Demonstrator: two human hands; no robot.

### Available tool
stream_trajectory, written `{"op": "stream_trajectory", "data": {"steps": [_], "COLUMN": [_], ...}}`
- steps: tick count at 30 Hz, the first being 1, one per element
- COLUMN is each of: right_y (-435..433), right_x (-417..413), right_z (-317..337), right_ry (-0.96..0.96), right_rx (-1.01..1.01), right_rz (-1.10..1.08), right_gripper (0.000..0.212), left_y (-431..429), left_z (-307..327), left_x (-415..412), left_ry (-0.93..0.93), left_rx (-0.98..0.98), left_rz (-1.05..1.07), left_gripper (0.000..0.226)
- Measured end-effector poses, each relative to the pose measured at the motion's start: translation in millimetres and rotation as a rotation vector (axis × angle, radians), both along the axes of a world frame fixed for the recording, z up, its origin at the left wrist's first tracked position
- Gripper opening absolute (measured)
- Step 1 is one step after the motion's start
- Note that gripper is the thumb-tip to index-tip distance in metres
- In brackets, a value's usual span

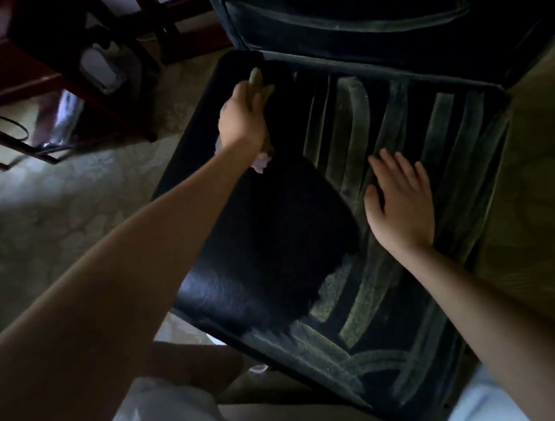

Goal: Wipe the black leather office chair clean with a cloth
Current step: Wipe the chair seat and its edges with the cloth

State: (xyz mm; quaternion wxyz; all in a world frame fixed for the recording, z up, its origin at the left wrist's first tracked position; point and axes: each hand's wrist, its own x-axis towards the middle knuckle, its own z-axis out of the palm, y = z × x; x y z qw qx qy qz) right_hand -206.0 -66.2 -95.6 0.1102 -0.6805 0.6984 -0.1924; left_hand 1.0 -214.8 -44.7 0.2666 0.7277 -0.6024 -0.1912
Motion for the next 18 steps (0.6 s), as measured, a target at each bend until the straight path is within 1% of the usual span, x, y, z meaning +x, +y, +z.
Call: {"op": "stream_trajectory", "data": {"steps": [1,3,4,7,11,16,18], "right_y": [0,-1,-1,-1,-1,-2,-2], "right_x": [-1,0,0,0,0,2,3], "right_z": [-1,-1,-1,-2,-2,-4,-6], "right_ry": [0.009,0.018,0.018,0.020,0.017,-0.005,-0.023], "right_rx": [0.002,-0.005,-0.009,-0.019,-0.064,-0.139,-0.179], "right_rz": [0.005,0.017,0.023,0.030,0.039,0.029,0.025], "right_gripper": [0.059,0.060,0.060,0.059,0.054,0.049,0.046], "left_y": [-4,-7,-8,-5,18,53,75], "left_z": [-11,-32,-38,-40,-37,-35,-35], "left_x": [-2,-4,-4,-3,-17,-37,-46], "left_ry": [-0.080,-0.237,-0.263,-0.245,-0.258,-0.221,-0.197], "left_rx": [0.006,-0.047,-0.072,-0.039,-0.078,-0.049,-0.065], "left_rz": [-0.046,-0.127,-0.128,-0.142,-0.232,-0.379,-0.484], "left_gripper": [0.035,0.042,0.044,0.045,0.044,0.043,0.042]}}
